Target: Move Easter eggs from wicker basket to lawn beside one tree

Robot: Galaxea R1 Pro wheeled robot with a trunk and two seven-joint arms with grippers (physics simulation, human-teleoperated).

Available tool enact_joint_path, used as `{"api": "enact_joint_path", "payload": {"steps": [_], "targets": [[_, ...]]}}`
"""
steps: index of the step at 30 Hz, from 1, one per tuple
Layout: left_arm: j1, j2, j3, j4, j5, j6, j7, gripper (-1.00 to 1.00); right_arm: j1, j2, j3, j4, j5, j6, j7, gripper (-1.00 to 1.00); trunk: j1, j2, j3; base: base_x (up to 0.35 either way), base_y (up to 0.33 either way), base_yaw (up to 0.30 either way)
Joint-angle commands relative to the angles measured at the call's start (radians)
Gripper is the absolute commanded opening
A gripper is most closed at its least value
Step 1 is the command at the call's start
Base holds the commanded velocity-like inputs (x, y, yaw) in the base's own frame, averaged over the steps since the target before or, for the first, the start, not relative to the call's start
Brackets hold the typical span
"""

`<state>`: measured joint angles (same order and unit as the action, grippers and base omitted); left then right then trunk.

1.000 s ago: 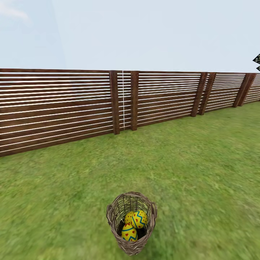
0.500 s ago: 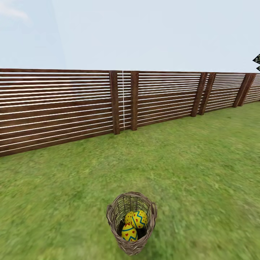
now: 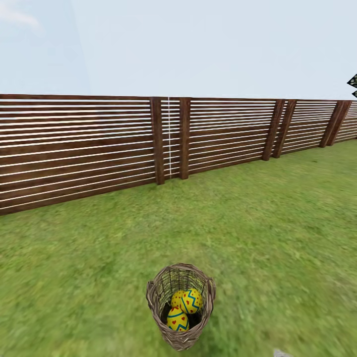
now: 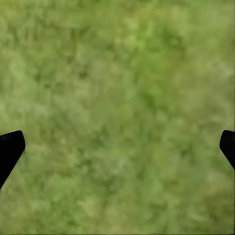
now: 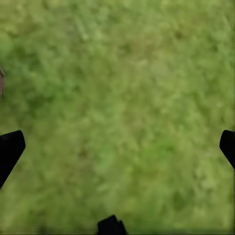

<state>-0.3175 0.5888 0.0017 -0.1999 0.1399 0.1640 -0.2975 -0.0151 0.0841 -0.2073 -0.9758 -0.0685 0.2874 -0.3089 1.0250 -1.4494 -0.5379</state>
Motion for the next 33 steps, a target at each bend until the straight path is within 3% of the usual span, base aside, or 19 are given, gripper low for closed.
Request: {"api": "enact_joint_path", "payload": {"steps": [1,8,11,15,19,22,26,33], "targets": [[-0.008,0.009,-0.004,-0.024,0.009,-0.008,-0.001,1.0,0.0,0.003,0.002,-0.02,-0.008,0.03,-0.004,1.0,0.0,-0.001,-0.001,0.0,0.0,0.0],[-0.013,0.016,-0.004,-0.032,0.006,-0.068,-0.003,1.0,-0.001,0.01,0.012,-0.021,-0.004,0.04,-0.006,1.0,0.0,-0.001,-0.001,0.0,0.0,0.0],[-0.016,0.026,-0.002,-0.038,0.005,-0.06,-0.003,1.0,-0.001,0.012,0.018,-0.026,-0.001,0.04,-0.004,1.0,0.0,-0.001,-0.001,0.0,0.0,0.0],[-0.017,0.042,-0.001,-0.096,0.006,0.0,-0.002,1.0,-0.002,0.013,0.062,-0.048,0.002,0.045,-0.005,1.0,0.0,-0.001,-0.001,0.0,0.0,0.0],[-0.016,0.045,0.0,-0.135,0.008,0.015,-0.003,1.0,-0.002,0.013,0.085,-0.118,0.002,0.063,-0.006,1.0,0.0,-0.001,-0.001,0.0,0.0,0.0],[-0.015,0.043,-0.001,-0.153,0.009,0.01,-0.002,1.0,-0.002,0.014,0.097,-0.215,-0.001,0.134,-0.006,1.0,0.0,-0.001,-0.001,0.0,0.0,0.0],[-0.014,0.042,0.0,-0.161,0.009,-0.012,-0.001,1.0,-0.008,0.017,0.153,-0.342,-0.006,0.271,-0.006,1.0,0.0,-0.001,-0.001,0.0,0.0,0.0],[-0.014,0.041,-0.001,-0.163,0.008,-0.029,0.005,1.0,-0.046,0.042,0.201,-0.401,-0.009,0.33,-0.008,1.0,0.0,-0.001,-0.001,0.0,0.0,0.0]]}}
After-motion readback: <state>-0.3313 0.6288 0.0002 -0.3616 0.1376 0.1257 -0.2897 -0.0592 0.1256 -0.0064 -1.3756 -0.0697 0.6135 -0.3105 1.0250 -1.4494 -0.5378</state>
